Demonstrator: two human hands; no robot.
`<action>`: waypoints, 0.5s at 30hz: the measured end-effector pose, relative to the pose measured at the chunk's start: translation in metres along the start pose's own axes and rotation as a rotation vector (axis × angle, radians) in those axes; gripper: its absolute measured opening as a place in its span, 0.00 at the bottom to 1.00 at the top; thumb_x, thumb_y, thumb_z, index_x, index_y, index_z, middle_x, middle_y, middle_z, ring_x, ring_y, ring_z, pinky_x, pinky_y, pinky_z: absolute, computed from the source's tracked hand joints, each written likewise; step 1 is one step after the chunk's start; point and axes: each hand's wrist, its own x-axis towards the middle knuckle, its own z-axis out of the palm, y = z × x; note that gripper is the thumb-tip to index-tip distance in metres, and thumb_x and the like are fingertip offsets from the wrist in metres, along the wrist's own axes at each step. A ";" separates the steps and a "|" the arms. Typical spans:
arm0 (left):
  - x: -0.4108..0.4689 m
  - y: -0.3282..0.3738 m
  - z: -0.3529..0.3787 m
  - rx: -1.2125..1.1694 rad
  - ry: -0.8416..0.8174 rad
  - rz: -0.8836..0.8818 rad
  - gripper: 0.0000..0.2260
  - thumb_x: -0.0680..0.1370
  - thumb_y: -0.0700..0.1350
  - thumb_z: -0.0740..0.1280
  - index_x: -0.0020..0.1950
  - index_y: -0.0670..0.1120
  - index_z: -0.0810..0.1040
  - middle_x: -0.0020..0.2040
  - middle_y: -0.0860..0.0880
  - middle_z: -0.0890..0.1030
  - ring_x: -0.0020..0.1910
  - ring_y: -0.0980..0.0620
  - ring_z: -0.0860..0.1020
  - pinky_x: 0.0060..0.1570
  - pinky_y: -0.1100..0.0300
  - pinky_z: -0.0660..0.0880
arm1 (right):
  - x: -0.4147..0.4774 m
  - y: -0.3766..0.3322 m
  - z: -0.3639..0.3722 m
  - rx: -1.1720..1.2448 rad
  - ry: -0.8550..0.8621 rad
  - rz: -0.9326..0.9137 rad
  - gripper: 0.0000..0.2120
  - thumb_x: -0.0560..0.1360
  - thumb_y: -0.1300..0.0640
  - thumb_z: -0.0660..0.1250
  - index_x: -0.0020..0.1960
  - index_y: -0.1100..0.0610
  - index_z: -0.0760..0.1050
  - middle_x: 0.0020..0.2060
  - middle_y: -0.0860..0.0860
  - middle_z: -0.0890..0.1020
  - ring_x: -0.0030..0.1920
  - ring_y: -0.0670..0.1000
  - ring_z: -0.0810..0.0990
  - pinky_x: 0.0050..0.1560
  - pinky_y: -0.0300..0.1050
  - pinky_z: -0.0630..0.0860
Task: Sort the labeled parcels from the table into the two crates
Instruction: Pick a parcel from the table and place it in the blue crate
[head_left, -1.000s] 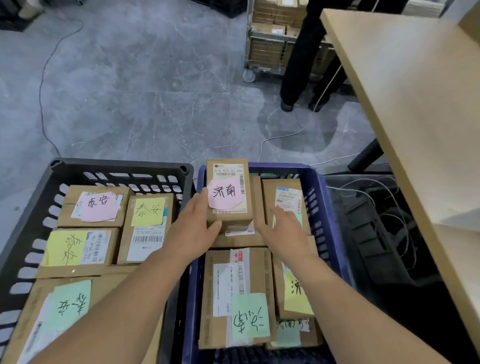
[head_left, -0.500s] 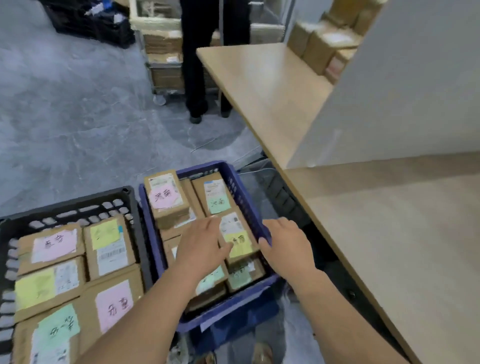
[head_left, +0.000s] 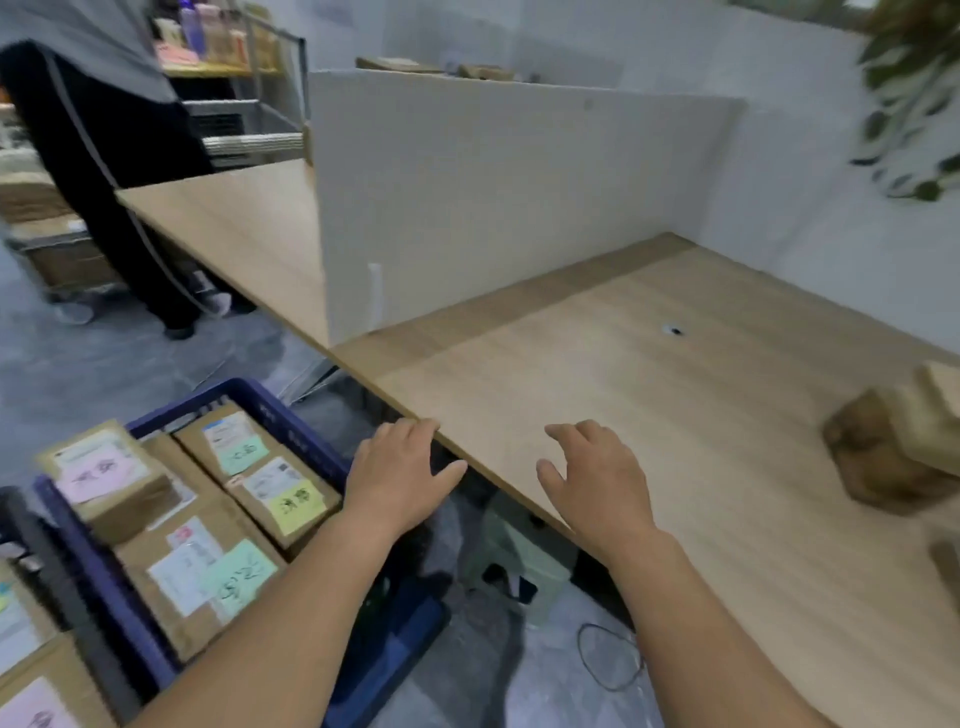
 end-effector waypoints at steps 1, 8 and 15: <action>-0.005 0.021 0.004 0.002 0.003 0.034 0.29 0.78 0.63 0.58 0.74 0.50 0.61 0.72 0.51 0.66 0.70 0.48 0.63 0.66 0.52 0.62 | -0.014 0.016 -0.005 0.003 0.010 0.021 0.22 0.81 0.49 0.57 0.73 0.51 0.65 0.64 0.51 0.73 0.65 0.52 0.69 0.63 0.45 0.65; -0.054 0.164 0.049 0.008 -0.013 0.242 0.29 0.78 0.62 0.59 0.75 0.50 0.61 0.72 0.51 0.67 0.69 0.49 0.65 0.68 0.53 0.62 | -0.118 0.128 -0.046 0.011 0.107 0.181 0.22 0.80 0.49 0.58 0.73 0.51 0.66 0.64 0.51 0.73 0.64 0.53 0.70 0.64 0.45 0.65; -0.100 0.279 0.096 0.019 -0.041 0.376 0.30 0.78 0.62 0.58 0.76 0.51 0.59 0.73 0.52 0.66 0.71 0.49 0.63 0.67 0.53 0.60 | -0.199 0.224 -0.071 -0.016 0.174 0.320 0.22 0.80 0.48 0.58 0.73 0.50 0.66 0.65 0.49 0.73 0.65 0.53 0.70 0.64 0.46 0.65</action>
